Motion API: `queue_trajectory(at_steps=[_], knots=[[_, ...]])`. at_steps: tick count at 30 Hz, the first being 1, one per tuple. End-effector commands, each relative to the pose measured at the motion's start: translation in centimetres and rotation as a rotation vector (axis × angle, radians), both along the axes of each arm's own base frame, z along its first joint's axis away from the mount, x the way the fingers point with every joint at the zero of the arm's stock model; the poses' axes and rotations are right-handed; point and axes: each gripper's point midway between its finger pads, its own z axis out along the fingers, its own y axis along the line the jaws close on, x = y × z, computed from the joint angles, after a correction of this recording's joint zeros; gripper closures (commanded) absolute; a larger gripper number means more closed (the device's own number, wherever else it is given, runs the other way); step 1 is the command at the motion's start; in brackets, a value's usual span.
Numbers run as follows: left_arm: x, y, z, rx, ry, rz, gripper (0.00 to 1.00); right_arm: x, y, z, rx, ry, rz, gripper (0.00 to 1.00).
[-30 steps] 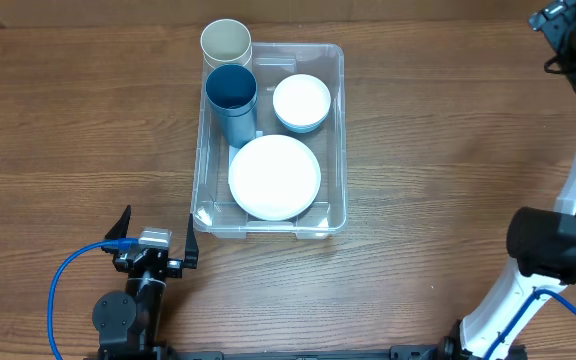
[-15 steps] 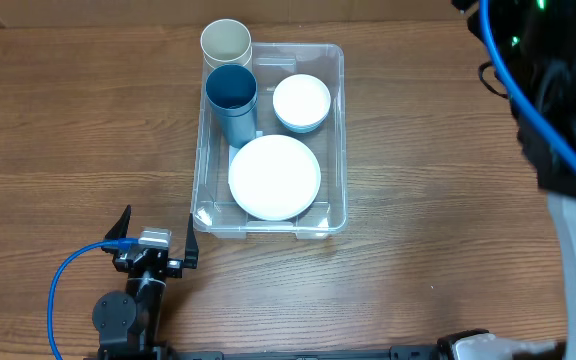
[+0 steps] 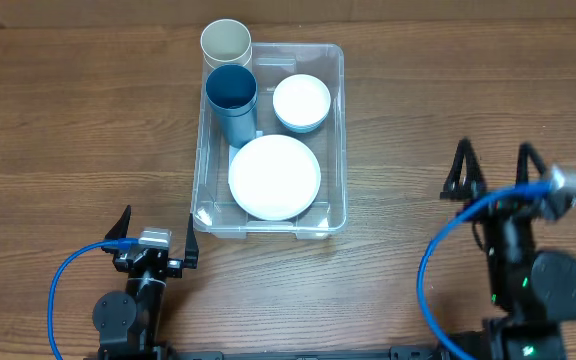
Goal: Pack container
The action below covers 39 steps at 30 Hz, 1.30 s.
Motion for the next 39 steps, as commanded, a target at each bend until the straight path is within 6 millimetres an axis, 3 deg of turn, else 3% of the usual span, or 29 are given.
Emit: queue_trajectory(at_steps=[1,3,6,12,18,39], knots=[[0.0,0.2,0.0,-0.013,-0.005,0.01,0.0,-1.5,0.5,-4.1,-0.019,-0.026,0.041,0.0],[0.0,0.2,0.0,-0.013,-0.005,0.01,0.0,-1.8,0.8,-7.0,-0.021,-0.01,0.06,0.0],[0.0,0.2,0.0,-0.013,-0.005,0.01,0.0,-2.1,1.2,-9.3,-0.024,-0.002,0.082,0.0],[0.0,0.2,0.0,-0.013,-0.005,0.01,0.0,-2.2,0.8,-12.5,-0.024,0.005,0.064,0.0],[0.0,0.2,0.0,-0.013,-0.005,0.01,0.0,-2.1,0.7,-16.1,-0.022,0.143,0.065,0.0],[0.0,0.2,0.0,-0.013,-0.005,0.01,0.0,-2.1,0.8,-16.1,-0.019,0.14,0.071,0.0]])
